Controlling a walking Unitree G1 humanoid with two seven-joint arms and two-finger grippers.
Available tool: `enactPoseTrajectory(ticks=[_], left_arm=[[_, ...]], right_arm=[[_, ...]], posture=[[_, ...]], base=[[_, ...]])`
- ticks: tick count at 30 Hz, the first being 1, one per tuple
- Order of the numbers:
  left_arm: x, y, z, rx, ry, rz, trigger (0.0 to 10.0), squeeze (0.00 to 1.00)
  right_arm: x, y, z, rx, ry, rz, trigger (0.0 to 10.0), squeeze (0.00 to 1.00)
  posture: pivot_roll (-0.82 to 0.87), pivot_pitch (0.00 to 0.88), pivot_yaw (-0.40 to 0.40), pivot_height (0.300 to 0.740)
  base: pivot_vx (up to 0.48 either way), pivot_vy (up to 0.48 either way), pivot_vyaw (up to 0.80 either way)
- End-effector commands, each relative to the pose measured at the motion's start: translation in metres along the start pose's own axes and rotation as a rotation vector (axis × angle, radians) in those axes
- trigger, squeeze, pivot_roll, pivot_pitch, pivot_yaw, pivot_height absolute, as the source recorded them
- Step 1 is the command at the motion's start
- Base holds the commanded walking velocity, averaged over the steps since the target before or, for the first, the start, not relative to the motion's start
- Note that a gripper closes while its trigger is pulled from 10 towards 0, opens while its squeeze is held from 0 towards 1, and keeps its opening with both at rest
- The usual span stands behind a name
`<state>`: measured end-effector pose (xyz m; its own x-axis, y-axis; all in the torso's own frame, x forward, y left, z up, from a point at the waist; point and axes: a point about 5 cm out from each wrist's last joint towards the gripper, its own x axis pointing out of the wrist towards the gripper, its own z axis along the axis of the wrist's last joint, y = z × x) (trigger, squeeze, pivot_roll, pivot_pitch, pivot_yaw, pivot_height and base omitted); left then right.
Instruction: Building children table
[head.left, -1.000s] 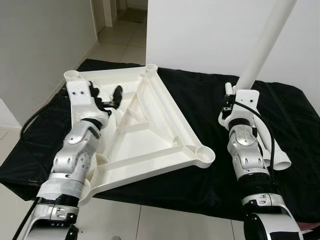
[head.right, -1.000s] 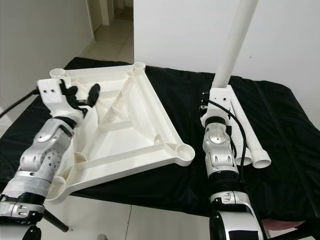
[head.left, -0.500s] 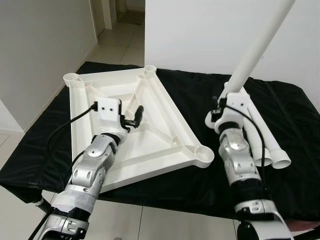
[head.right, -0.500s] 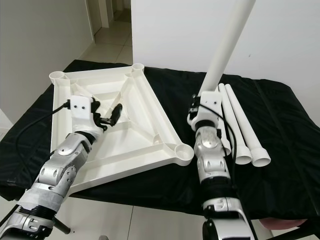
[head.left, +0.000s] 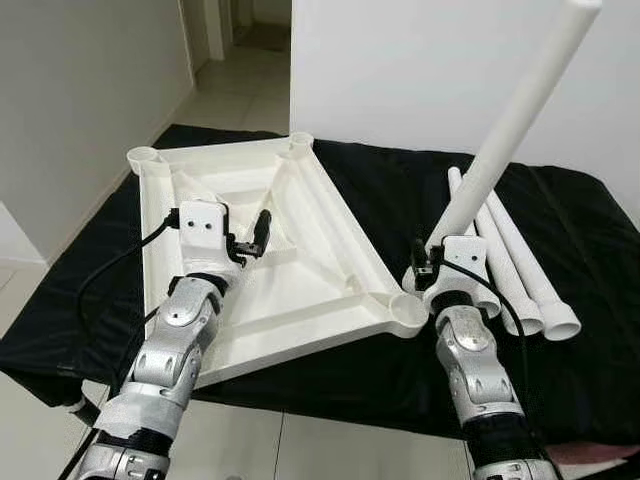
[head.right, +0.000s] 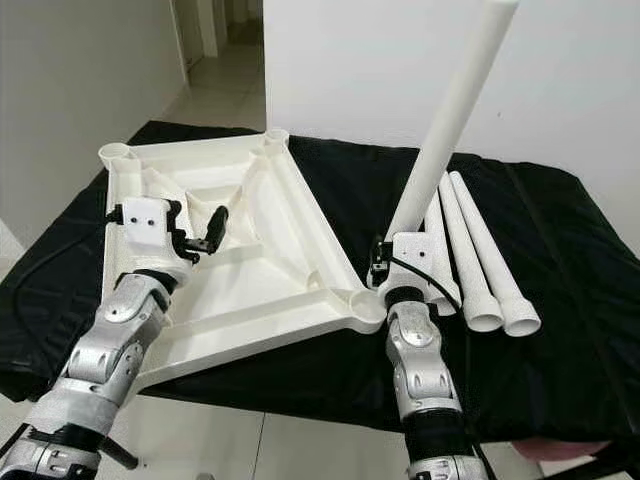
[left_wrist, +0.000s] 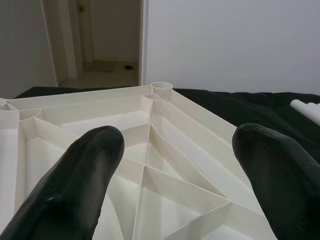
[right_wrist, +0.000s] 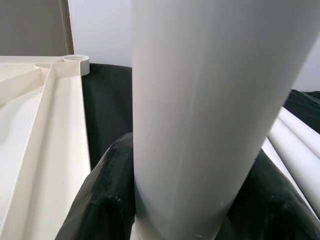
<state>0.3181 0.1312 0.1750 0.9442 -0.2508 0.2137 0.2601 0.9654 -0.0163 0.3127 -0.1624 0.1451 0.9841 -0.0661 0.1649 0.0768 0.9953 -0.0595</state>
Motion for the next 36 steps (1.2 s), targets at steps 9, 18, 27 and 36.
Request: enactPoseTrajectory(ticks=[9,18,27,36], left_arm=[[-0.021,-0.009,-0.005,0.008,0.008,0.001,10.0,0.00],[-0.038,-0.016,-0.016,0.019,0.029,-0.022,10.0,0.00],[-0.043,-0.020,-0.023,-0.003,0.042,-0.026,10.0,0.00],[-0.045,-0.023,-0.028,-0.009,0.060,-0.009,10.0,0.00]], right_arm=[[-0.028,0.001,-0.002,-0.022,0.014,-0.027,10.0,0.00],[-0.046,0.001,-0.010,-0.040,0.017,-0.037,10.0,0.00],[-0.044,0.005,-0.010,-0.018,0.032,-0.046,10.0,0.00],[-0.039,0.000,-0.013,0.065,0.075,-0.071,10.0,0.00]], posture=[[0.00,0.000,-0.046,0.740],[0.01,0.000,-0.045,0.740],[0.01,0.000,-0.056,0.740],[0.00,0.000,-0.054,0.740]], base=[[0.000,0.000,0.00],[0.000,0.000,0.00],[0.000,0.000,0.00],[0.000,0.000,0.00]])
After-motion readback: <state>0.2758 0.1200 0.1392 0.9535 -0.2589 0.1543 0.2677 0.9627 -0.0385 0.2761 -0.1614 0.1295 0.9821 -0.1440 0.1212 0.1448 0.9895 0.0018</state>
